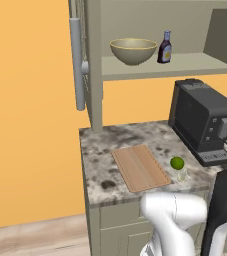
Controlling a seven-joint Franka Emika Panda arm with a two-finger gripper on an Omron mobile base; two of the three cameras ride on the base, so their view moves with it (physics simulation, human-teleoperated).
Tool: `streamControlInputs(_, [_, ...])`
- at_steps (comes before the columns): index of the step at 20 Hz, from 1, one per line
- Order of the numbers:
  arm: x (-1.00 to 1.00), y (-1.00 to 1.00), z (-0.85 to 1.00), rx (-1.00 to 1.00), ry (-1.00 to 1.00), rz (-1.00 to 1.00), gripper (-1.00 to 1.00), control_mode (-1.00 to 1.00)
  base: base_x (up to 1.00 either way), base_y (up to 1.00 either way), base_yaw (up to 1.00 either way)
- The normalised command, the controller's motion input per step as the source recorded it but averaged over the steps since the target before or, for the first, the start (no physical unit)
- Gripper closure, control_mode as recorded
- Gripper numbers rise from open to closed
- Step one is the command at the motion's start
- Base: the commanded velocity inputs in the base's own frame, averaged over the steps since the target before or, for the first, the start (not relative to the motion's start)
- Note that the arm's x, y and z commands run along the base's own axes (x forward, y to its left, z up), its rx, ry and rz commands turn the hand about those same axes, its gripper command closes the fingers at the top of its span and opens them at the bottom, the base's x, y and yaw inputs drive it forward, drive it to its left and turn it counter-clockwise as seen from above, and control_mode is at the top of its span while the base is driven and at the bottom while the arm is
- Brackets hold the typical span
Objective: Open the cabinet. Place the bowl and condiment on the counter. Then place the lime and garlic on the cutting board.
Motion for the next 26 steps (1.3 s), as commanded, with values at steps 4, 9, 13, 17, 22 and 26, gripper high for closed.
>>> streamControlInputs(4, [0.52,0.14,0.00,-0.07,0.00,-0.11,-1.00,-1.00,0.00,0.00,0.00])
streamControlInputs(9, [0.61,0.02,-0.06,-0.05,0.00,-0.09,-1.00,-1.00,0.00,0.00,0.00])
streamControlInputs(13, [0.58,0.00,-0.03,-0.02,0.00,-0.02,-1.00,-1.00,0.00,0.00,0.00])
streamControlInputs(17, [0.50,0.00,0.00,0.00,0.00,0.00,-1.00,-1.00,0.00,0.00,0.00])
streamControlInputs(22, [0.38,-0.02,0.00,0.00,0.00,0.00,-1.00,-1.00,0.00,0.00,0.00])
streamControlInputs(26, [0.27,-0.13,0.00,0.00,0.00,-0.04,-1.00,-1.00,0.00,0.00,0.00])
